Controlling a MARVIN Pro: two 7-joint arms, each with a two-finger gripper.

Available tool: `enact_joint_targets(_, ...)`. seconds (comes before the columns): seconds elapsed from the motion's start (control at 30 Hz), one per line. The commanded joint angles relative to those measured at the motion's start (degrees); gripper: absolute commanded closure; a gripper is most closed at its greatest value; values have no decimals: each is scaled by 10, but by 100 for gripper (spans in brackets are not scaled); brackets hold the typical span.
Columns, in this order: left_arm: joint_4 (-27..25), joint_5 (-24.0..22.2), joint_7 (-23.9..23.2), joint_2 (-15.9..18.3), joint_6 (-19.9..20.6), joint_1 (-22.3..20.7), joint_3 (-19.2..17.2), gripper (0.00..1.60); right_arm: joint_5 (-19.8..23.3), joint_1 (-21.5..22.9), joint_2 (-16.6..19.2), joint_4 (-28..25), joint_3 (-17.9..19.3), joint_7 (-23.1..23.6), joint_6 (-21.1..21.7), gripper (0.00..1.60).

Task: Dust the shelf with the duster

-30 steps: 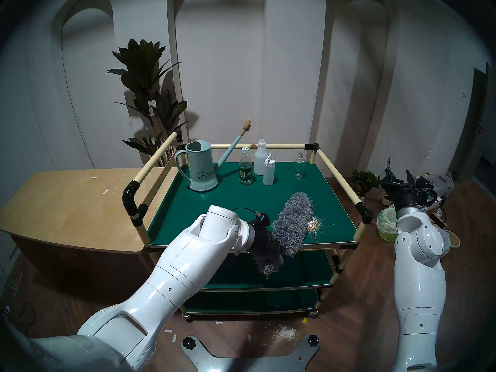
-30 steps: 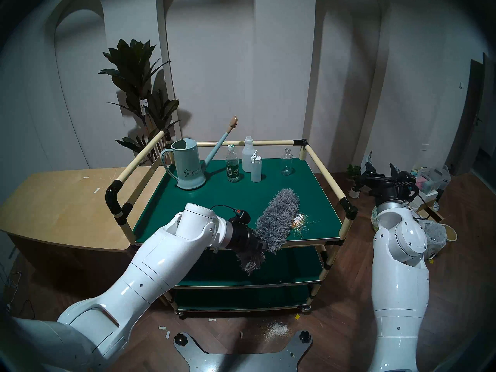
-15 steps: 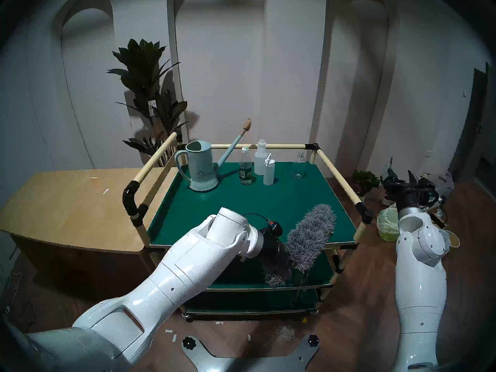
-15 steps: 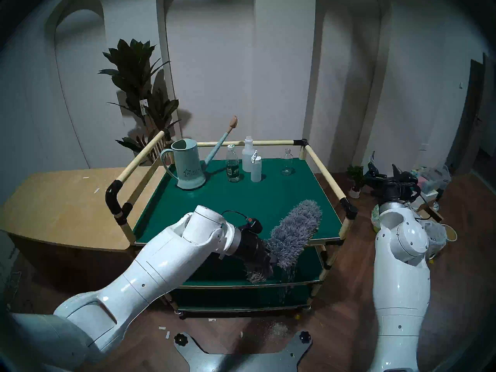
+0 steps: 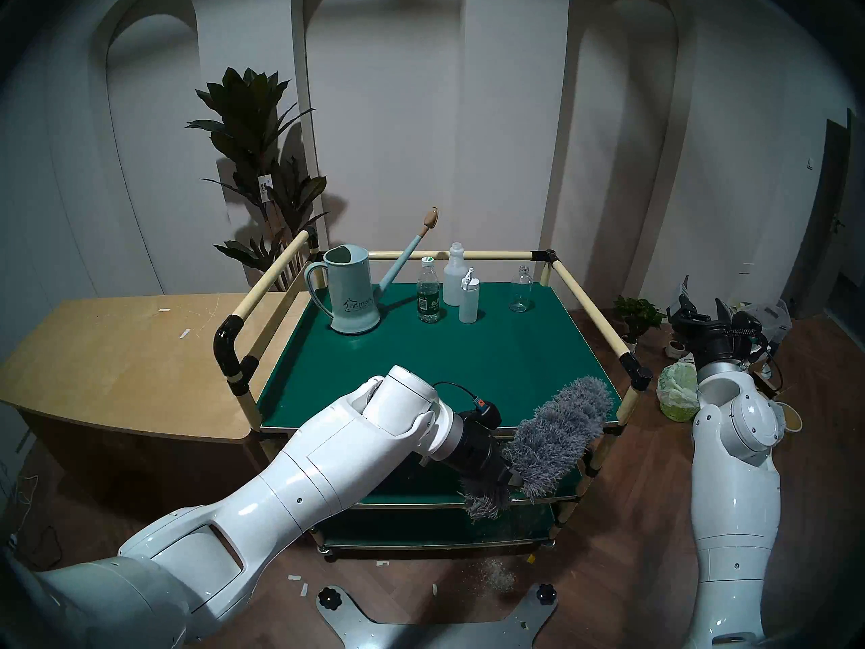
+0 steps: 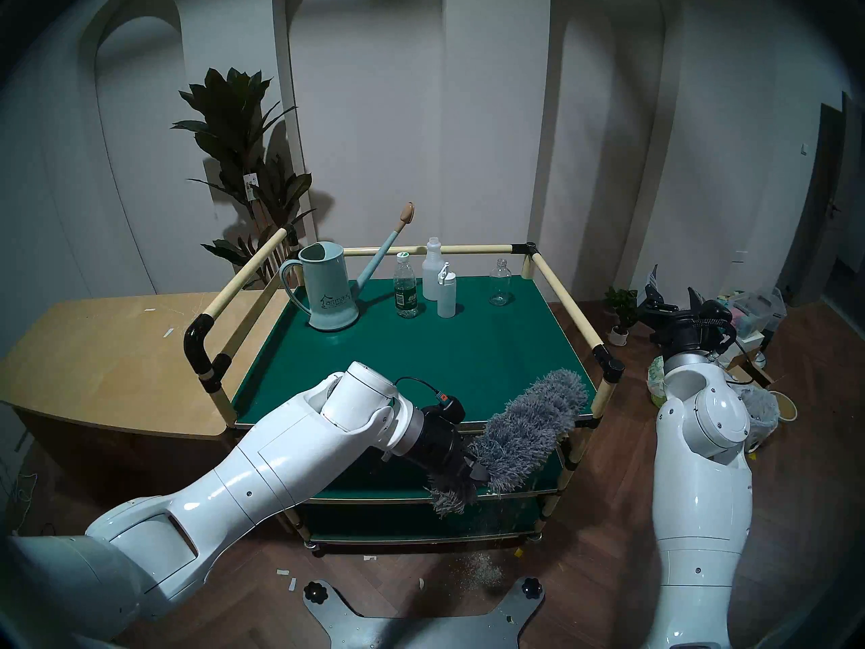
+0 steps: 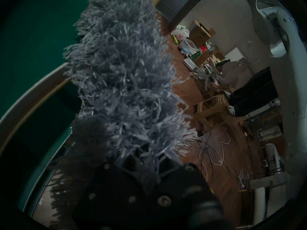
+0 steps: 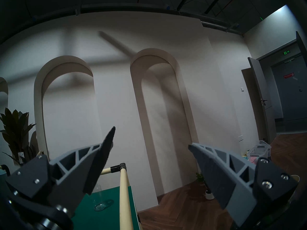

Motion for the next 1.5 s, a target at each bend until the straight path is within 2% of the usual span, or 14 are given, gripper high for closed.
enact_joint_targets(0.0, 12, -11, -51, -6, -1, -22, 21, 160, -6, 6, 9, -3, -7, 5, 2, 0)
enact_joint_targets(0.3, 32, -22, -74, -14, -10, -20, 42, 160, -21, 6, 14, 11, -14, 4, 5, 0)
enact_joint_targets(0.53, -30, 7, 17, 3, -43, 13, 18, 160, -25, 0, 11, 18, -17, 9, 0, 0)
enact_joint_targets(0.7, -68, 78, 69, 19, -76, 38, 6, 160, -26, 5, 10, 20, -23, 13, -2, 0)
enact_joint_targets(0.73, -77, 50, 91, 16, -69, 66, -30, 160, -25, 6, 10, 22, -25, 17, -4, 0)
enact_joint_targets(0.8, -67, -18, 91, 13, -43, 73, -61, 160, -27, 9, 10, 24, -29, 17, -3, 0)
enact_joint_targets(0.83, -98, 25, 122, 23, -54, 83, -57, 160, -25, 11, 10, 26, -30, 19, -2, 0)
enact_joint_targets(0.87, -110, 34, 107, 37, -60, 81, -38, 160, -24, 12, 12, 28, -32, 25, -4, 0)
enact_joint_targets(0.9, -111, 17, 85, 42, -58, 88, -41, 160, -25, 13, 12, 29, -34, 26, -4, 0)
enact_joint_targets(0.97, -124, 81, 88, 66, -77, 60, 21, 160, -27, 17, 11, 31, -38, 23, -3, 0)
enact_joint_targets(1.0, -130, 61, 55, 77, -71, 63, 20, 160, -22, 19, 11, 32, -39, 26, 1, 0)
enact_joint_targets(1.13, -161, -29, 22, 93, -45, 87, -46, 160, -21, 25, 11, 34, -47, 28, 0, 0)
enact_joint_targets(1.27, -167, -47, -8, 107, -31, 92, -68, 160, -19, 31, 11, 36, -54, 29, -1, 0)
enact_joint_targets(1.47, -183, -84, -10, 119, -11, 113, -112, 160, -19, 34, 14, 40, -60, 32, -3, 0)
